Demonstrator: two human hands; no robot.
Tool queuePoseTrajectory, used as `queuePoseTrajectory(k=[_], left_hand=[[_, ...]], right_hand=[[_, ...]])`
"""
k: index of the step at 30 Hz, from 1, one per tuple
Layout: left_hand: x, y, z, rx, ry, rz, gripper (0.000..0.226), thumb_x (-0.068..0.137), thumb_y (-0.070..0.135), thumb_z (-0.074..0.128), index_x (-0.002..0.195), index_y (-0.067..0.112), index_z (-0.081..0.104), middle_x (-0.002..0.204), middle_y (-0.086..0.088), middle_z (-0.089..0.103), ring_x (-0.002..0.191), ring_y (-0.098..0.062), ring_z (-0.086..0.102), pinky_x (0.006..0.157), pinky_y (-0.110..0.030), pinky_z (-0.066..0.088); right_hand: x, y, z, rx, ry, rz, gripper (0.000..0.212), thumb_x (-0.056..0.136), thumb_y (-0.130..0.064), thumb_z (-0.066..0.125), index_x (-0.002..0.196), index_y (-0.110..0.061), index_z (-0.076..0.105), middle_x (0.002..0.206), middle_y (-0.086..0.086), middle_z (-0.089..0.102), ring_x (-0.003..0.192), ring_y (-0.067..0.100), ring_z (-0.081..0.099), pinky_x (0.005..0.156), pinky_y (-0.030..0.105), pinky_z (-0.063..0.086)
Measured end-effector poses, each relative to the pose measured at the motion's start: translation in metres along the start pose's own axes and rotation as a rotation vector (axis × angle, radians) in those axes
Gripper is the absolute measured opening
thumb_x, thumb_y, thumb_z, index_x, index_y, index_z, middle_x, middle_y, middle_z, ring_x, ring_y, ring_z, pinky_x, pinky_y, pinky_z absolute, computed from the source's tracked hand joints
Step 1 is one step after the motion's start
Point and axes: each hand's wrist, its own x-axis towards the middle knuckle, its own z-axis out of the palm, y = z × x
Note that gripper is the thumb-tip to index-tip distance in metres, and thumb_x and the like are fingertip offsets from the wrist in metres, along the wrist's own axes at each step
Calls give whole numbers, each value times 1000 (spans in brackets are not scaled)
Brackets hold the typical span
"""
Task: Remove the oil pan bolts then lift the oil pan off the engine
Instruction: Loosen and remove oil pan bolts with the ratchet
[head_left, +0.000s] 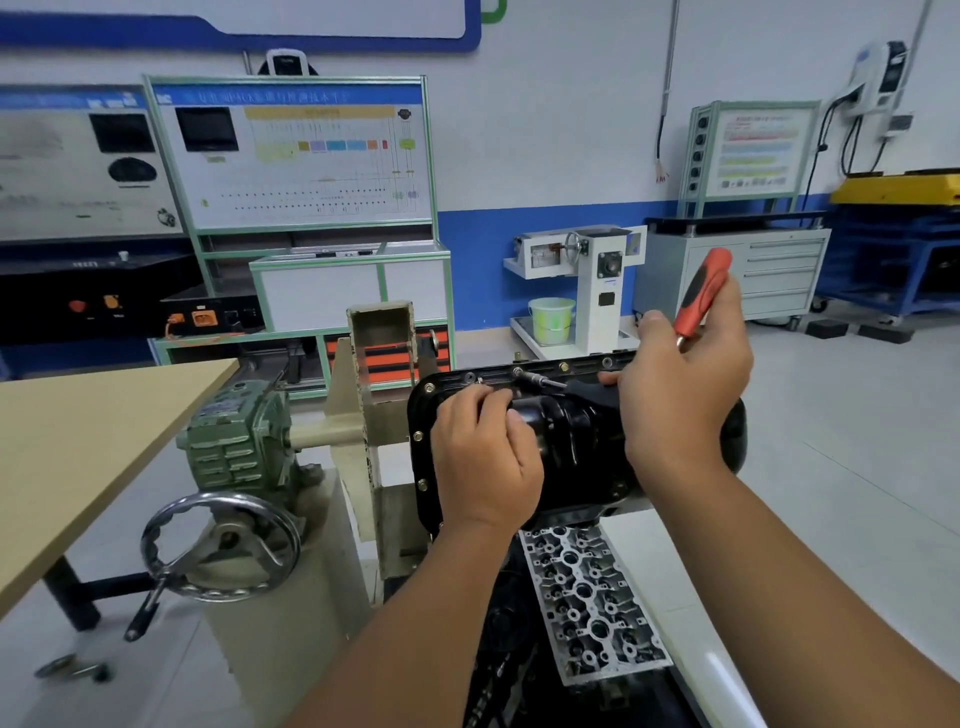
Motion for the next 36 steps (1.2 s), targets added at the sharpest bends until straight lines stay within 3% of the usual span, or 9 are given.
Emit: queuePoseTrajectory(k=[3,7,10,14,21,26,28,31,36], left_hand=[[-6,4,0,147,59,-89,36,96,27,45,111,14,75,109,-6,62,102,-26,54,81,-41,46],[-6,6,-2,243,56,-98,37,95,32,44,110,21,75,104,-2,60,92,-24,51,73,-40,45],[-6,7,-3,247,66,-108,37,94,33,42,109,22,75,102,-2,59,90,-24,50,73,-40,45],[-6,9,-2,246,75,-121,37,94,34,42,108,23,74,102,-1,58,90,-25,51,74,-42,44],[-6,8,-1,242,77,-126,36,94,34,42,108,24,74,101,0,57,90,-25,50,75,-39,41],[-7,6,0,242,85,-127,35,93,34,43,107,23,74,101,-1,57,90,-25,49,74,-38,39],[-7,6,0,240,91,-126,35,93,33,43,107,23,74,101,-1,57,90,-25,50,74,-39,40],[-7,7,0,243,84,-131,36,94,34,42,107,23,74,101,-1,57,90,-25,50,74,-39,40],[-7,6,0,243,88,-130,35,94,35,43,107,24,73,101,0,57,90,-24,49,75,-37,37]], right_hand=[[-2,-7,0,-35,-12,-85,68,95,-15,56,157,-34,37,101,-49,58,97,21,71,82,52,61],[5,-4,1,-26,-19,-36,64,94,-13,56,153,-34,43,98,-31,64,90,19,71,79,51,62],[8,-1,1,-24,-30,-19,61,94,-10,56,149,-32,47,91,-32,63,82,20,70,75,51,63],[6,4,3,-2,-64,36,59,96,-5,55,151,-26,48,103,-9,64,59,8,61,61,46,64],[1,2,-3,48,-21,26,60,97,-7,56,154,-25,44,126,4,65,77,20,69,60,43,64],[-1,5,0,-19,-44,-40,60,96,-7,53,153,-26,45,81,-34,61,59,4,61,62,40,63],[-2,4,2,-46,-41,-67,63,97,-8,53,157,-23,42,84,-33,61,68,-1,61,69,29,60],[-2,1,4,-46,-43,-87,64,98,-9,54,158,-25,38,98,-23,63,81,7,65,77,40,62],[-6,2,6,-24,-84,-157,62,97,-6,53,157,-15,41,85,-20,59,69,-7,58,65,9,46]])
